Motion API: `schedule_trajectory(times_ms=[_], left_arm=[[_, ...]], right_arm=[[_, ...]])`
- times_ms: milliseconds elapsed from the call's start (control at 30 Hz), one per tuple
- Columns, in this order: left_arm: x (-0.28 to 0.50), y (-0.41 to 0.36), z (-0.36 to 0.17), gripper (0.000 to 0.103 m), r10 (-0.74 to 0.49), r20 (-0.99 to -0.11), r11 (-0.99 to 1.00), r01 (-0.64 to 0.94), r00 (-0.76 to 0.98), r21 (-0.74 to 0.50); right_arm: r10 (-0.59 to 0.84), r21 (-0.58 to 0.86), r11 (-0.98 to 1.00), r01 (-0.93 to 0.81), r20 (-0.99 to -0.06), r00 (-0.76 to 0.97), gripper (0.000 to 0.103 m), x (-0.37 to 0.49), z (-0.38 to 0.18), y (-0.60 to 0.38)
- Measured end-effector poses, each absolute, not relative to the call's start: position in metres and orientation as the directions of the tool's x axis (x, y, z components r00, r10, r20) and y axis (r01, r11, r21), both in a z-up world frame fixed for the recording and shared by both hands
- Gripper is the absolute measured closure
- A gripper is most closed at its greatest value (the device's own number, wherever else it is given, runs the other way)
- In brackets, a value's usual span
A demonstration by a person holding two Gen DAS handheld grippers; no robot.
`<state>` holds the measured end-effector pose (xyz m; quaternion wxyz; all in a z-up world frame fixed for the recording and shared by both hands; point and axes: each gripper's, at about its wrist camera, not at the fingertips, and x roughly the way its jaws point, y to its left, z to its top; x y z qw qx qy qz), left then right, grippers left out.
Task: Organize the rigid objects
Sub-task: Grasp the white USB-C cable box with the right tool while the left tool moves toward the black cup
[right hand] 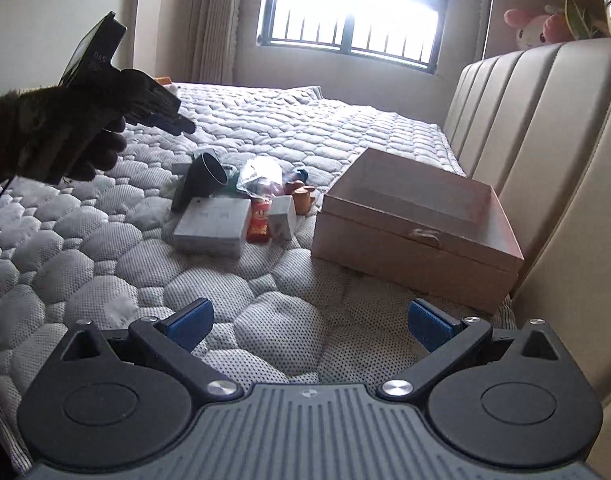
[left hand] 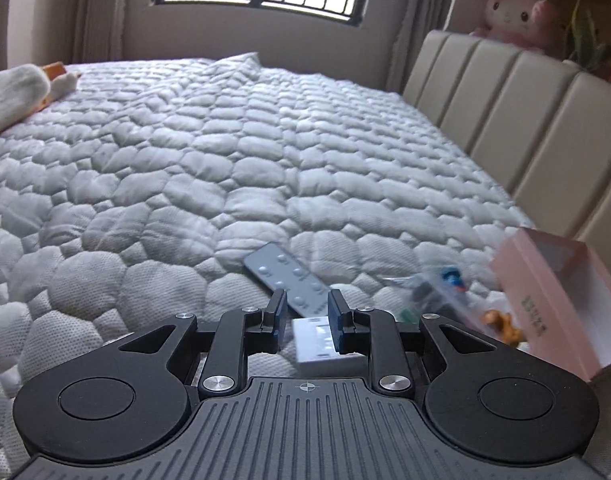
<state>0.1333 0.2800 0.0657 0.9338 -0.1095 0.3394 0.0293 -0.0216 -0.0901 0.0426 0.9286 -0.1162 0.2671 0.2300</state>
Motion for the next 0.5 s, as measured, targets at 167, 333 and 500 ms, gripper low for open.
schedule_trajectory(times_ms=[167, 333, 500], left_arm=[[0.165, 0.288, 0.057, 0.079, -0.082, -0.629, 0.953, -0.124, 0.773, -0.277], [0.197, 0.279, 0.029, 0.079, -0.198, -0.711, 0.946, -0.058, 0.674, -0.319], [0.172, 0.283, 0.027, 0.079, -0.338, -0.678, 0.900, 0.015, 0.653, -0.435]], right_arm=[[0.355, -0.042, 0.886, -0.462, -0.579, 0.734, 0.000, -0.010, 0.035, -0.094], [0.323, -0.037, 0.902, -0.429, -0.600, 0.732, 0.000, 0.001, 0.031, -0.086], [0.342, -0.005, 0.901, -0.433, -0.606, 0.718, 0.000, 0.008, 0.036, -0.084]])
